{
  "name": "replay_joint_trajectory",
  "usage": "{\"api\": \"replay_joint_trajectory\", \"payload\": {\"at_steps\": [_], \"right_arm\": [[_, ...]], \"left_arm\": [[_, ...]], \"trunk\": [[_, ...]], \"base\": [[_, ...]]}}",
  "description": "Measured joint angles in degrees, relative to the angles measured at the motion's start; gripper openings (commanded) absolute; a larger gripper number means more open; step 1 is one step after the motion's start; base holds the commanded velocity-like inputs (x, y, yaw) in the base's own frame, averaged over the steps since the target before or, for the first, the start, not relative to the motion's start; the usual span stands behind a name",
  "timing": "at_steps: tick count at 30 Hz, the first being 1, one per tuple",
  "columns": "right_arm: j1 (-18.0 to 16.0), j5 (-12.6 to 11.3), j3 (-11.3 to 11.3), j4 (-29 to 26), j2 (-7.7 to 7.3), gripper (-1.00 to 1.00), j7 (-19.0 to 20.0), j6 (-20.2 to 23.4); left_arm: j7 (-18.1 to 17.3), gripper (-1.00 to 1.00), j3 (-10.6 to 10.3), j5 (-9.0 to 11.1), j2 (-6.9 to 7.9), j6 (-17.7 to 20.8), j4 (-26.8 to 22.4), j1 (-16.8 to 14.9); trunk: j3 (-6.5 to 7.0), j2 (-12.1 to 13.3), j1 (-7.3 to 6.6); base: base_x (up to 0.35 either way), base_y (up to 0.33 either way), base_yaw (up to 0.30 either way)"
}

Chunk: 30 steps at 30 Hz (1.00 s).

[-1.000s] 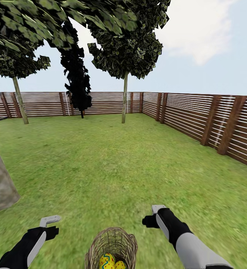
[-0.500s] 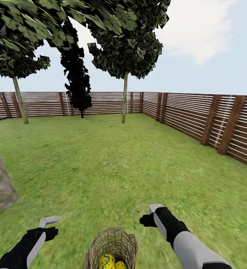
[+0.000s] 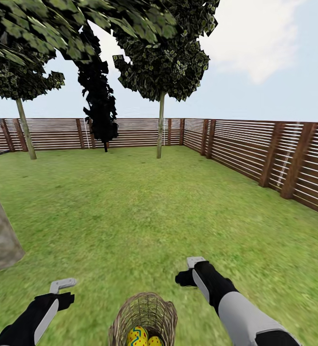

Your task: Take the three Easter eggs out of the wicker basket on the lawn in the garden, then place them on the lawn next to a single tree (choose any tree) so that all three eggs are next to the same tree and none are left in the basket.

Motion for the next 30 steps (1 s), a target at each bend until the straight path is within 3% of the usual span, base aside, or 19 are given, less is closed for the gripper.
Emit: {"api": "replay_joint_trajectory", "payload": {"at_steps": [12,30], "right_arm": [[-1.26,-0.05,0.26,0.18,-0.14,1.00,-0.08,0.13],[-1.33,0.00,0.31,0.84,-0.06,1.00,-0.09,-0.12]], "left_arm": [[0.07,1.00,-0.01,-0.06,0.37,-0.08,0.06,0.00],[-0.09,1.00,-0.09,-0.42,0.78,-0.12,-0.10,0.44]], "trunk": [[-2.17,-4.83,2.64],[-2.17,-4.85,2.65]], "base": [[0.000,0.000,0.000],[0.018,0.000,0.000]]}}
